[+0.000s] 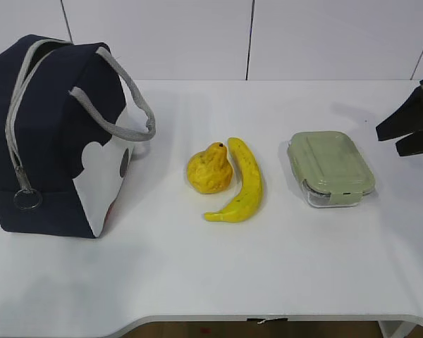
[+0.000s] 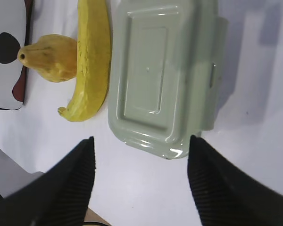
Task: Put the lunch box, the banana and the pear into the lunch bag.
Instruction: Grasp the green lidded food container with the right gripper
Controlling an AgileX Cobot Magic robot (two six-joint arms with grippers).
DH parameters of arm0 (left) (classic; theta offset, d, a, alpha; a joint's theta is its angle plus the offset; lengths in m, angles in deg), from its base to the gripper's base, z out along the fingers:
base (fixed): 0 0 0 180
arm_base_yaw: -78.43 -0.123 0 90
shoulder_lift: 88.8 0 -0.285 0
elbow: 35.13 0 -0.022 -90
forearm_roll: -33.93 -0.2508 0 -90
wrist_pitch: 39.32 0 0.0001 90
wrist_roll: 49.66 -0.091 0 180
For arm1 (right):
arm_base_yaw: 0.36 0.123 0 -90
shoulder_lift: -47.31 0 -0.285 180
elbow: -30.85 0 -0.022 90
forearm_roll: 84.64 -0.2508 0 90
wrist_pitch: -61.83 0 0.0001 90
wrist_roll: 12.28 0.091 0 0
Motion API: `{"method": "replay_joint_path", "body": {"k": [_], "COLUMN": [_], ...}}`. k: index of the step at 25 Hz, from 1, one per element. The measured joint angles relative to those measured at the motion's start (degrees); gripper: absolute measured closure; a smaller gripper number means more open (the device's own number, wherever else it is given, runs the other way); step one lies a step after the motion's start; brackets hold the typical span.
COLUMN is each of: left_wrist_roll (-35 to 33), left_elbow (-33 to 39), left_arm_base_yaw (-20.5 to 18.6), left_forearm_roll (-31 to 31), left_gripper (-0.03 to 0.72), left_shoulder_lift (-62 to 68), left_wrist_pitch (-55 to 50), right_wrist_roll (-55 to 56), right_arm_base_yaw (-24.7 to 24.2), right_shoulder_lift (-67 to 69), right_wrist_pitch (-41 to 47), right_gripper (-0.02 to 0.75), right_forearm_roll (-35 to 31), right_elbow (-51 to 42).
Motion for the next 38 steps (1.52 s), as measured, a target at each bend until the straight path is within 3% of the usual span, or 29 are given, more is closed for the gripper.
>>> {"method": "replay_joint_path", "body": {"k": [15,18,23,38], "left_wrist_roll": [0.0,0.0,0.0,0.0], "left_elbow": [0.0,0.0,0.0,0.0], "left_arm_base_yaw": [0.0,0.0,0.0,0.0], "left_forearm_roll": [0.0,0.0,0.0,0.0], "left_gripper": [0.38,0.38,0.38,0.38], "left_shoulder_lift": [0.0,0.0,0.0,0.0], "left_wrist_pitch": [0.0,0.0,0.0,0.0], "right_wrist_roll": [-2.0,-2.5,-2.6,-2.2], "right_arm_base_yaw": [0.0,0.0,0.0,0.0], "right_shoulder_lift": [0.5,2.2,6.4,13.3], "right_wrist_pitch": [0.0,0.0,-0.1,-0.2], "right_gripper": [0.244,0.211,0.154,0.155], "right_forearm_roll": [-1.6,-2.6,-2.7,-1.6], "right_elbow": [0.0,0.4,3.1,10.2]}}
